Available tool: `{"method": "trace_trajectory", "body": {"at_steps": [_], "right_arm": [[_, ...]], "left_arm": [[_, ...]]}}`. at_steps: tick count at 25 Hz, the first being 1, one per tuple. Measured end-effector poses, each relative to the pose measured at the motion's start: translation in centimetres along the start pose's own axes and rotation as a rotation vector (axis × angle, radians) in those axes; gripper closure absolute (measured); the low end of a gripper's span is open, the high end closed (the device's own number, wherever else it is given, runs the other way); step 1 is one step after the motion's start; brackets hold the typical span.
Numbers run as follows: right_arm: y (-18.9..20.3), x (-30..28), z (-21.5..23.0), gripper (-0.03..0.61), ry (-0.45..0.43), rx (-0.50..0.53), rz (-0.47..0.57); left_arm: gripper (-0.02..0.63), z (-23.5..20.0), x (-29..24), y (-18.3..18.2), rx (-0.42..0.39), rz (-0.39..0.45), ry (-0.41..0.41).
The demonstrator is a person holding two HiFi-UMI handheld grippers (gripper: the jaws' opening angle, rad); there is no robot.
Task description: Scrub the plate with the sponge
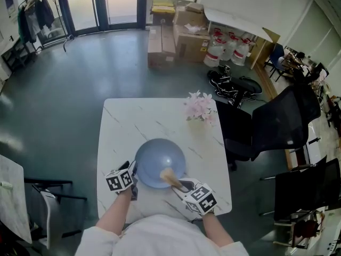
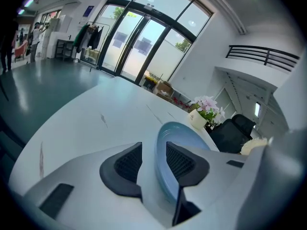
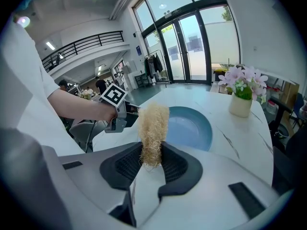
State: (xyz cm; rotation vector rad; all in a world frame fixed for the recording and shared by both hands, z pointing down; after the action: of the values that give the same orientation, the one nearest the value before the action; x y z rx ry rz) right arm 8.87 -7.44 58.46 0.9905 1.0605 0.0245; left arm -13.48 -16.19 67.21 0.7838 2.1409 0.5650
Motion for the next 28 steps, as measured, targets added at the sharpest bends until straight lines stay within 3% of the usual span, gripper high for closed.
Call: {"method": "trace_trajectory", "body": {"at_steps": [2, 4, 9, 20, 28], "right_arm": [[0.1, 0.0, 0.0, 0.460, 0.003, -0.001, -0.001], [0.0, 0.0, 0.0, 0.460, 0.011, -0.003, -0.002], [-0.3, 0.2, 0.2, 0.460, 0.044, -0.020, 0.015], [-0.9, 1.3, 0.3, 0.460, 0.102, -0.084, 0.088], [-1.0, 2.7, -0.9, 0.460, 0.152, -0.111, 0.141]], "left_arm": [[0.457, 0.6, 0.4, -0.4, -0.021, 0.018, 0.034], [0.520, 1.6, 0.8, -1.2, -0.046, 0.044, 0.076], [0.555, 3.9, 2.0, -3.2, -0.088, 0.120, 0.150], [0.578, 8.8, 5.2, -5.0, -0.304, 0.160, 0.249], [0.581, 10.2, 9.1, -4.4, -0.358, 0.173, 0.284]]}}
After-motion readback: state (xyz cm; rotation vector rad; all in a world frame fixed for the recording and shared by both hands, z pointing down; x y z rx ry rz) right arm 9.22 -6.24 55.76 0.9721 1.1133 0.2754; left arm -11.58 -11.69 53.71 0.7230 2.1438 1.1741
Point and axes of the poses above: the fingertips, and each gripper's own axes: x backward along the fingers, z to its right, y out of its underside, the point moved 4 cm from there along x, backward along the fingers, and after that the axes turned 10 degrees about y, right-handed, at the moved point
